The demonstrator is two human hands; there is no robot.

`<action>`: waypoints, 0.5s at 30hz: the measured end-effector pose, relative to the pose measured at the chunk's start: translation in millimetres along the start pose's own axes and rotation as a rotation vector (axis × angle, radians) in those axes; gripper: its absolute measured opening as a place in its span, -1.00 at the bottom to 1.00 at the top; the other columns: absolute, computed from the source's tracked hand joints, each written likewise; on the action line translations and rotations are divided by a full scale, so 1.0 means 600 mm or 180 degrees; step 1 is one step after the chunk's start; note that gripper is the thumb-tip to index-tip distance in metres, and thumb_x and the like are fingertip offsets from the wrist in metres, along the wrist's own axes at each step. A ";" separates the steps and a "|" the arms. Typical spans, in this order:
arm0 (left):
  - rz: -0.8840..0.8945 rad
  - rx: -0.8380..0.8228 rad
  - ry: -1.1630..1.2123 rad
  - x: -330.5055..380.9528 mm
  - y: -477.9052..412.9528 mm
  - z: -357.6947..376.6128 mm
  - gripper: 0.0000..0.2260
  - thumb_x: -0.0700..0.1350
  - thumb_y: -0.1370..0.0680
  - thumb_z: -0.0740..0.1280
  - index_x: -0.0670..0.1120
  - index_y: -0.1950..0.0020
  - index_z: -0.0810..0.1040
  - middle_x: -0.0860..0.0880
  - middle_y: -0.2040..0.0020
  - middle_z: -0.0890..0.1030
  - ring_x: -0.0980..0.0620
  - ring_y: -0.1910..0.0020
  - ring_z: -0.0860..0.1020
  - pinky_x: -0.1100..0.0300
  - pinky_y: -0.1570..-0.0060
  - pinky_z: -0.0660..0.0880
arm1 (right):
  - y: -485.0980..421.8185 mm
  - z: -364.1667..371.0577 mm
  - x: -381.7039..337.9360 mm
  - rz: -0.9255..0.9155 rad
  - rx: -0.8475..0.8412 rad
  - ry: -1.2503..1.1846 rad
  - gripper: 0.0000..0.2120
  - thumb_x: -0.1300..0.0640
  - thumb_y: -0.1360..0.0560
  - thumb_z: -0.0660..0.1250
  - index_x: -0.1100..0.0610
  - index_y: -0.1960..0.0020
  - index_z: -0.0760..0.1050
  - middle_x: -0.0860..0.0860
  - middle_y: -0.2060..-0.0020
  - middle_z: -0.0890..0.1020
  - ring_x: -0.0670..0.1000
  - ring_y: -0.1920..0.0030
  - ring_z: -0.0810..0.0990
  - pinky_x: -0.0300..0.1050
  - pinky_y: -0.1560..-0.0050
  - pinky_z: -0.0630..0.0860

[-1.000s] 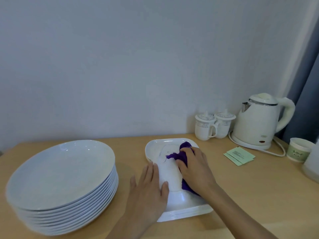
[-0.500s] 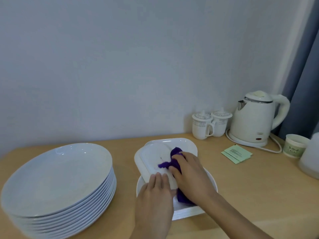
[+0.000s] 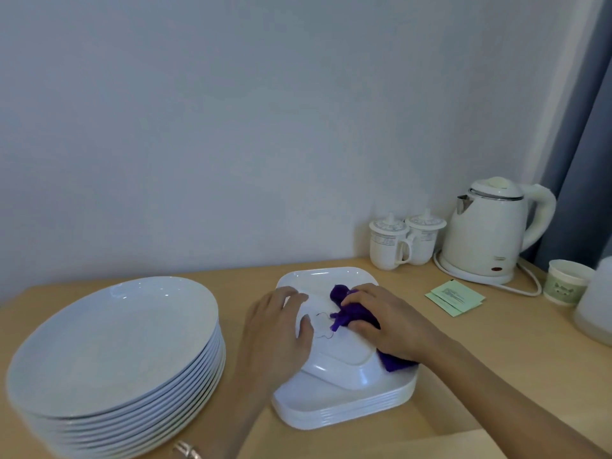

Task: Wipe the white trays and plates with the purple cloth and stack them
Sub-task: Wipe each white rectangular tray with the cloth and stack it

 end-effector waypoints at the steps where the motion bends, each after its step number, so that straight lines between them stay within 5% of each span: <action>1: -0.0080 -0.0441 -0.0250 -0.004 -0.007 0.015 -0.55 0.08 -0.55 0.07 -0.07 -0.35 0.45 -0.07 -0.38 0.44 -0.11 -0.34 0.43 -0.04 -0.29 0.35 | 0.000 -0.001 -0.002 -0.0078 -0.0024 0.0043 -0.67 0.02 -0.56 0.27 -0.03 -0.31 0.42 -0.16 -0.29 0.39 -0.17 -0.26 0.33 -0.49 -0.11 0.17; 4: -0.0378 -0.1722 -0.0583 -0.011 0.016 0.058 -0.24 0.33 -0.43 -0.33 0.01 -0.57 -0.09 0.00 -0.58 -0.16 -0.01 -0.55 -0.19 -0.08 -0.47 -0.08 | 0.001 -0.001 -0.001 -0.0156 -0.0014 0.0127 -0.68 0.03 -0.56 0.27 -0.02 -0.31 0.43 -0.16 -0.30 0.38 -0.16 -0.30 0.31 -0.43 -0.16 0.20; 7: -0.0321 -0.1805 -0.0745 -0.002 0.045 0.046 -0.11 0.44 -0.30 -0.37 0.06 -0.56 -0.12 -0.01 -0.58 -0.17 -0.04 -0.54 -0.19 -0.03 -0.46 -0.02 | 0.001 -0.008 0.005 -0.0107 0.0073 0.0197 -0.67 0.02 -0.56 0.26 -0.01 -0.31 0.43 -0.15 -0.31 0.39 -0.15 -0.32 0.30 -0.41 -0.16 0.20; 12: -0.0057 -0.1517 -0.0909 0.008 0.031 0.021 0.02 0.59 -0.08 -0.13 0.11 -0.43 0.25 0.08 -0.53 0.00 0.03 -0.49 -0.02 0.09 -0.43 -0.02 | -0.003 -0.016 0.004 -0.0102 0.0107 0.0406 -0.66 0.00 -0.57 0.26 0.00 -0.33 0.44 -0.12 -0.32 0.39 -0.10 -0.32 0.32 -0.40 -0.15 0.19; 15: -0.0243 -0.1585 -0.0779 0.002 0.023 0.038 0.13 0.62 -0.05 0.06 0.04 -0.49 0.06 0.07 -0.56 -0.17 0.04 -0.53 -0.21 -0.08 -0.47 -0.11 | 0.002 -0.008 0.004 0.0130 0.0227 0.0117 -0.67 -0.02 -0.57 0.25 -0.03 -0.32 0.43 -0.16 -0.30 0.40 -0.12 -0.32 0.32 -0.34 -0.19 0.24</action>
Point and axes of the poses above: each hand's wrist, its own y-axis away from the middle knuckle, its own z-axis out of the palm, x = y × z, the point moved 7 cm from there along -y, towards the middle knuckle
